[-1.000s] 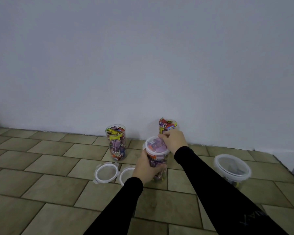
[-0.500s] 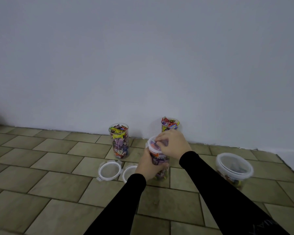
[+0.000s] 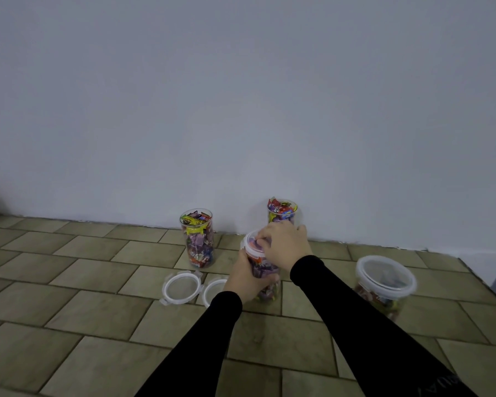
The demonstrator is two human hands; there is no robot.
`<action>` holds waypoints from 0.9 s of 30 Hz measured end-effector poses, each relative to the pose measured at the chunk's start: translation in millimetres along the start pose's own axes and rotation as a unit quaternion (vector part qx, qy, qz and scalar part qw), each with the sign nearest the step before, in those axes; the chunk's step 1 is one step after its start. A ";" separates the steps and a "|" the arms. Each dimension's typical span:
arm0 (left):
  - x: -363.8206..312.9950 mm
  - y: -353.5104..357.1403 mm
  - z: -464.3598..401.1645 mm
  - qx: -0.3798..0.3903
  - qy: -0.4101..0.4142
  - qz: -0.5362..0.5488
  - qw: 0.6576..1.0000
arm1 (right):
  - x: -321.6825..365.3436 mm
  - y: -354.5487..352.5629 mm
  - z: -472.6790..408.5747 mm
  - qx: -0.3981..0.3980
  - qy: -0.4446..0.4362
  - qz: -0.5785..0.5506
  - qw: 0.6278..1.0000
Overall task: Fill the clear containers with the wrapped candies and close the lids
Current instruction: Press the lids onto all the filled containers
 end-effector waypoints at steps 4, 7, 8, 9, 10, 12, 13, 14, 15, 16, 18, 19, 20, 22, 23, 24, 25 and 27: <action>-1.6 2.0 2.8 -0.012 0.003 -0.003 1.000 | -25.7 -4.9 9.5 -0.059 0.128 -0.066 0.988; 4.3 4.5 5.5 -0.022 -0.003 -0.008 1.000 | -42.9 -2.0 19.0 -0.062 0.202 -0.102 0.972; 5.5 5.4 6.4 -0.026 -0.006 -0.011 1.000 | -45.0 -1.0 20.7 -0.060 0.210 -0.101 0.971; 7.4 6.2 7.2 -0.027 -0.012 -0.010 1.000 | -45.4 -0.2 22.1 -0.061 0.211 -0.095 0.971; 7.8 7.4 6.9 -0.028 -0.014 -0.008 0.999 | -45.7 0.3 22.2 -0.064 0.211 -0.091 0.971; 7.2 8.9 6.0 -0.026 -0.011 -0.005 1.000 | -46.9 2.3 20.9 -0.071 0.211 -0.096 0.970; 7.5 9.6 5.2 -0.025 -0.011 -0.004 1.000 | -47.9 3.7 19.9 -0.073 0.211 -0.107 0.969; 8.1 10.2 4.2 -0.025 -0.011 -0.004 1.000 | -48.9 4.1 18.6 -0.073 0.210 -0.118 0.968; 10.1 10.5 3.4 -0.027 -0.016 -0.004 1.000 | -50.3 5.2 17.1 -0.068 0.209 -0.131 0.967; 11.1 10.4 3.4 -0.029 -0.019 -0.006 0.999 | -51.1 5.7 15.9 -0.061 0.210 -0.141 0.966; 14.4 10.4 2.9 -0.030 -0.026 -0.002 0.999 | -52.0 7.9 13.2 -0.049 0.214 -0.156 0.963; 15.5 10.4 2.5 -0.029 -0.029 0.000 0.999 | -52.3 8.9 11.7 -0.046 0.218 -0.162 0.961; 16.6 10.2 2.3 -0.030 -0.033 -0.002 0.999 | -52.9 10.5 10.3 -0.044 0.221 -0.172 0.959; 16.6 10.2 1.5 -0.029 -0.036 -0.001 0.999 | -54.8 15.0 8.2 -0.037 0.225 -0.197 0.954; 17.3 10.3 0.5 -0.027 -0.036 0.000 0.999 | -55.2 17.0 7.4 -0.034 0.225 -0.203 0.953; 16.7 10.8 0.0 -0.024 -0.036 -0.003 0.999 | -54.8 16.6 7.5 -0.035 0.221 -0.197 0.955; 15.4 11.3 0.0 -0.023 -0.035 -0.005 0.999 | -54.0 15.5 8.0 -0.036 0.216 -0.178 0.959; 13.6 11.4 -0.1 -0.022 -0.030 -0.005 0.999 | -49.6 11.7 10.5 -0.048 0.191 -0.116 0.974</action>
Point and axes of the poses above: each hand's wrist, its own z-axis away from the middle knuckle, its own y-axis out of the palm, x = y × z, the point moved 5 cm from there along -z, towards the middle knuckle, and after that the axes turned 10 degrees about y, right-handed, at the moved point
